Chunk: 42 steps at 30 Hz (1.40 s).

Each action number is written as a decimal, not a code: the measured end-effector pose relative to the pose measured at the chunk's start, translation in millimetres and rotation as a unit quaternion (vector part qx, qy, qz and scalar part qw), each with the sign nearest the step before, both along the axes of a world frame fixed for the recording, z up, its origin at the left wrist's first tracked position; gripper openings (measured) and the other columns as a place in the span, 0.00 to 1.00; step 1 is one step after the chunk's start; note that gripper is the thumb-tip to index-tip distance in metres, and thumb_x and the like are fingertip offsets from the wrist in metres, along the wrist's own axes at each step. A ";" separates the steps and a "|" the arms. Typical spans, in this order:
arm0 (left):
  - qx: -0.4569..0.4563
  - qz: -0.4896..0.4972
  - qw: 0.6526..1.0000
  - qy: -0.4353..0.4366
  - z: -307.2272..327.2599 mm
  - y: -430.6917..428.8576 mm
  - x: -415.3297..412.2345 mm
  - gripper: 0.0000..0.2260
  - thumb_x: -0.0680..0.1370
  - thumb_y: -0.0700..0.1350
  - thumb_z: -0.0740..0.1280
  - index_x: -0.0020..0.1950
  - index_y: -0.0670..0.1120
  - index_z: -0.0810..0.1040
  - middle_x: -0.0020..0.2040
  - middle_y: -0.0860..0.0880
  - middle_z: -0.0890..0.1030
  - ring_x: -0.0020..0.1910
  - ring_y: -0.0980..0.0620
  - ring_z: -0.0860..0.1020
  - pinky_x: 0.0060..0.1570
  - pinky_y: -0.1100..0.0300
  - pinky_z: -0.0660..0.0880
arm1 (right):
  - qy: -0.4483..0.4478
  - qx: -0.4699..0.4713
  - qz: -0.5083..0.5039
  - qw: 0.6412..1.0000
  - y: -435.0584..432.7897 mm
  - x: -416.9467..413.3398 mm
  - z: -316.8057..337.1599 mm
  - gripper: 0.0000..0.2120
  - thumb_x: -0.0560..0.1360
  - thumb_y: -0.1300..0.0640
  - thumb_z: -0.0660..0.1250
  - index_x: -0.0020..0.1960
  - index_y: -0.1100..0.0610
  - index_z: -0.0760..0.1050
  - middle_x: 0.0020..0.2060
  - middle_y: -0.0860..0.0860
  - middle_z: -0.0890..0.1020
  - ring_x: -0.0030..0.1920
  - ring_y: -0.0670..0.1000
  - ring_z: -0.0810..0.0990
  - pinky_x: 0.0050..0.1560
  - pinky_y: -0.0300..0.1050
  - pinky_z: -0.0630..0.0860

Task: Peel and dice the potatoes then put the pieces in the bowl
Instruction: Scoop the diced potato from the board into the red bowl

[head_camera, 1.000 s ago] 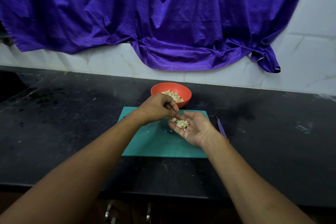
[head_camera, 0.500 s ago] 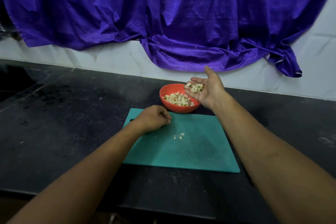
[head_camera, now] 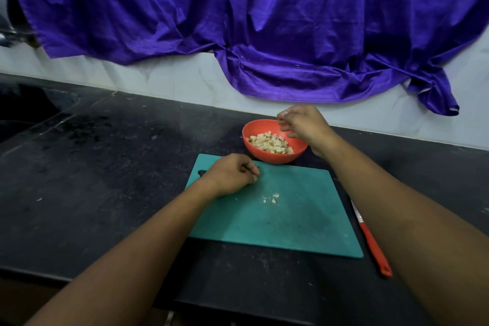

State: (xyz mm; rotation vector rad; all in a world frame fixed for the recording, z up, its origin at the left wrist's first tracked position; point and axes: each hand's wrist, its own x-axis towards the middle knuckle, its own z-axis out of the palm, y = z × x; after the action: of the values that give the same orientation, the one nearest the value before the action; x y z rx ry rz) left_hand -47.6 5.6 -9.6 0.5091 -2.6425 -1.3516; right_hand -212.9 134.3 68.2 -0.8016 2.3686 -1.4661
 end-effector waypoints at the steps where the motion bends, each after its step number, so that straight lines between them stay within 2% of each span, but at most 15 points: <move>1: 0.004 -0.005 1.000 0.002 -0.2 -0.8 1.2 0.04 0.78 0.42 0.73 0.51 0.50 0.84 0.43 0.54 0.83 0.44 0.58 0.80 0.45 0.64 0.74 | -0.008 -0.018 0.000 1.000 6.1 2.9 1.4 0.05 0.82 0.61 0.66 0.53 0.60 0.81 0.51 0.58 0.85 0.52 0.53 0.85 0.56 0.53 0.83; 3: 0.006 -0.018 1.000 0.004 -0.7 -1.0 4.6 0.05 0.77 0.42 0.74 0.51 0.50 0.84 0.46 0.53 0.84 0.46 0.57 0.81 0.50 0.61 0.77 | -0.035 -0.016 0.029 0.999 21.5 13.5 1.3 0.04 0.81 0.65 0.67 0.53 0.63 0.81 0.49 0.61 0.85 0.47 0.54 0.85 0.49 0.50 0.86; 6: -0.018 -0.032 0.999 -0.004 0.3 2.1 7.0 0.07 0.75 0.44 0.77 0.52 0.51 0.84 0.48 0.51 0.84 0.49 0.55 0.82 0.53 0.59 0.79 | -0.051 0.106 0.106 0.987 45.6 30.5 -13.9 0.05 0.79 0.67 0.70 0.54 0.66 0.81 0.43 0.57 0.85 0.41 0.51 0.85 0.40 0.45 0.84; 8: -0.037 -0.046 0.998 -0.017 4.0 7.5 9.6 0.10 0.73 0.46 0.79 0.53 0.51 0.84 0.48 0.52 0.84 0.48 0.56 0.82 0.50 0.63 0.77 | -0.037 0.187 0.127 0.974 56.1 40.9 -31.0 0.06 0.77 0.66 0.72 0.54 0.63 0.81 0.43 0.55 0.85 0.42 0.50 0.84 0.40 0.46 0.83; 10: -0.049 -0.064 0.996 -0.035 8.0 13.5 11.7 0.13 0.71 0.46 0.81 0.53 0.51 0.84 0.48 0.53 0.84 0.48 0.57 0.81 0.51 0.64 0.78 | -0.018 0.223 0.124 0.967 60.8 49.6 -44.5 0.08 0.75 0.63 0.76 0.54 0.59 0.82 0.46 0.54 0.84 0.45 0.50 0.84 0.42 0.46 0.83; 12: -0.073 -0.075 0.993 -0.055 11.8 18.0 12.8 0.14 0.70 0.47 0.81 0.53 0.51 0.84 0.48 0.54 0.84 0.49 0.57 0.82 0.54 0.60 0.79 | -0.006 0.231 0.119 0.966 60.8 56.5 -50.4 0.13 0.72 0.58 0.80 0.53 0.55 0.82 0.47 0.52 0.85 0.49 0.52 0.84 0.43 0.45 0.82; 15: -0.109 -0.079 0.988 -0.074 16.3 24.4 13.8 0.12 0.70 0.47 0.81 0.52 0.52 0.84 0.48 0.55 0.84 0.50 0.56 0.81 0.57 0.56 0.79 | 0.037 0.258 0.119 0.958 58.9 68.1 -50.4 0.16 0.69 0.54 0.83 0.53 0.54 0.82 0.48 0.50 0.84 0.51 0.52 0.84 0.53 0.48 0.82; 18: -0.126 -0.069 0.987 -0.075 18.0 29.4 13.8 0.10 0.72 0.47 0.80 0.51 0.51 0.84 0.47 0.55 0.84 0.50 0.55 0.81 0.57 0.56 0.79 | 0.112 0.278 0.100 0.949 55.3 77.4 -52.4 0.11 0.71 0.56 0.81 0.50 0.54 0.83 0.46 0.49 0.84 0.49 0.49 0.84 0.55 0.49 0.82; 22: -0.146 -0.057 0.985 -0.072 19.2 34.1 12.5 0.06 0.73 0.46 0.79 0.48 0.50 0.85 0.46 0.54 0.85 0.49 0.55 0.81 0.58 0.54 0.79 | 0.138 0.287 0.084 0.944 47.8 83.7 -52.5 0.05 0.72 0.61 0.79 0.45 0.54 0.83 0.42 0.49 0.84 0.44 0.50 0.84 0.50 0.50 0.83; 26: -0.172 -0.052 0.981 -0.073 19.6 36.7 10.0 0.03 0.74 0.46 0.77 0.47 0.49 0.87 0.46 0.54 0.85 0.50 0.55 0.81 0.59 0.52 0.79 | 0.134 0.309 0.070 0.939 41.2 86.6 -47.7 0.04 0.73 0.65 0.76 0.44 0.57 0.84 0.41 0.52 0.84 0.41 0.52 0.83 0.45 0.48 0.82; 29: -0.175 -0.050 0.980 -0.077 18.3 36.6 8.4 0.03 0.74 0.47 0.77 0.46 0.50 0.86 0.45 0.54 0.85 0.49 0.56 0.81 0.58 0.52 0.79 | 0.123 0.322 0.067 0.936 38.3 87.0 -44.1 0.04 0.74 0.66 0.73 0.46 0.59 0.83 0.44 0.55 0.85 0.40 0.53 0.83 0.47 0.51 0.84; 34: -0.195 -0.049 0.977 -0.071 18.4 33.8 9.3 0.03 0.75 0.46 0.76 0.47 0.49 0.85 0.44 0.55 0.84 0.47 0.55 0.80 0.53 0.56 0.78 | 0.090 0.354 0.073 0.928 31.3 88.5 -40.1 0.04 0.75 0.67 0.72 0.49 0.60 0.81 0.46 0.58 0.85 0.45 0.57 0.87 0.48 0.55 0.86; 38: -0.216 -0.039 0.973 -0.066 15.5 33.2 9.9 0.05 0.75 0.47 0.76 0.47 0.48 0.84 0.43 0.55 0.83 0.45 0.57 0.79 0.50 0.59 0.76 | 0.051 0.362 0.077 0.928 31.6 89.6 -34.7 0.05 0.77 0.66 0.72 0.52 0.61 0.80 0.46 0.58 0.86 0.46 0.55 0.87 0.48 0.50 0.86; 42: -0.232 -0.045 0.969 -0.070 14.3 32.2 8.6 0.04 0.76 0.48 0.76 0.45 0.50 0.84 0.44 0.55 0.83 0.46 0.56 0.79 0.49 0.59 0.75 | 0.029 0.363 0.081 0.928 35.4 92.6 -31.7 0.06 0.77 0.64 0.73 0.54 0.62 0.80 0.46 0.58 0.85 0.43 0.53 0.85 0.48 0.50 0.86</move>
State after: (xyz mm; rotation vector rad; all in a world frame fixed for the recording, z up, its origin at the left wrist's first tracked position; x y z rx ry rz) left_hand -39.0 37.7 4.7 0.4355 -2.9914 -0.6891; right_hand -120.3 169.8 36.5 -0.8009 2.5211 -0.4219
